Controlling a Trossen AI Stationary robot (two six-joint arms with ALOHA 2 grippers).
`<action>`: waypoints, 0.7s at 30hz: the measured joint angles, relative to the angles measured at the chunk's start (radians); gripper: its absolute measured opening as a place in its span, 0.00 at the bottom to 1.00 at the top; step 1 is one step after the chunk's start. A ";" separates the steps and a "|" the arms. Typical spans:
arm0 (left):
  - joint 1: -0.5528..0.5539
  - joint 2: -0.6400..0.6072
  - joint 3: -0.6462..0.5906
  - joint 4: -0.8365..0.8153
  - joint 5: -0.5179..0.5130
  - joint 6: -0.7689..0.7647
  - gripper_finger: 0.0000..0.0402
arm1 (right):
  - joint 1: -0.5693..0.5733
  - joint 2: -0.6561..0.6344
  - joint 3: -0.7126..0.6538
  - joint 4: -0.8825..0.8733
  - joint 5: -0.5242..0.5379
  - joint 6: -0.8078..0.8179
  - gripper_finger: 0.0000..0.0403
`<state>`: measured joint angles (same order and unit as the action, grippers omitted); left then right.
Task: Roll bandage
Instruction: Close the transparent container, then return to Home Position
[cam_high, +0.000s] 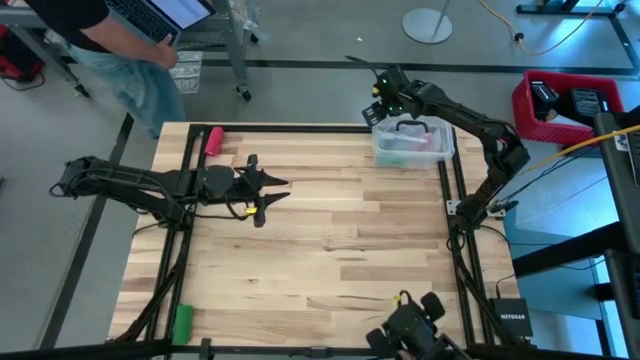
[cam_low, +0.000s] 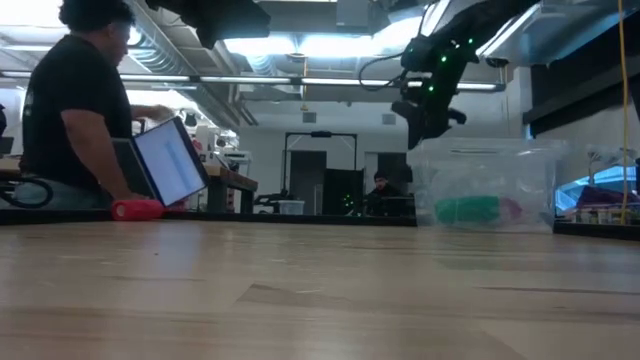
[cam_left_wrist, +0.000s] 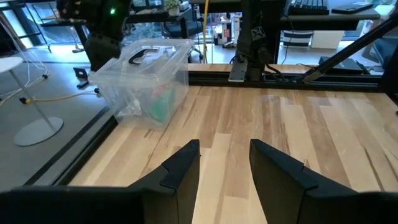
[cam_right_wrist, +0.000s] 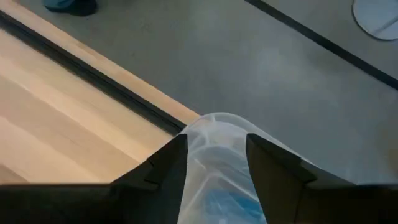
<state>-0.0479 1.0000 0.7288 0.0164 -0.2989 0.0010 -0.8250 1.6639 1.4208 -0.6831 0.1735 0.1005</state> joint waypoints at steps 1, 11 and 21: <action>0.000 0.000 0.000 0.000 0.000 0.000 0.33 | 0.000 0.008 0.000 0.007 0.001 0.000 0.42; 0.000 0.000 0.000 0.000 0.000 0.000 0.33 | 0.000 0.050 0.001 0.044 0.070 -0.031 0.42; 0.000 0.000 0.000 0.000 0.000 0.005 0.33 | 0.017 0.006 0.006 0.016 0.072 -0.056 0.42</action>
<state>-0.0479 1.0000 0.7288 0.0166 -0.2989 0.0059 -0.8079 1.6695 1.4265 -0.6671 0.2458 0.0450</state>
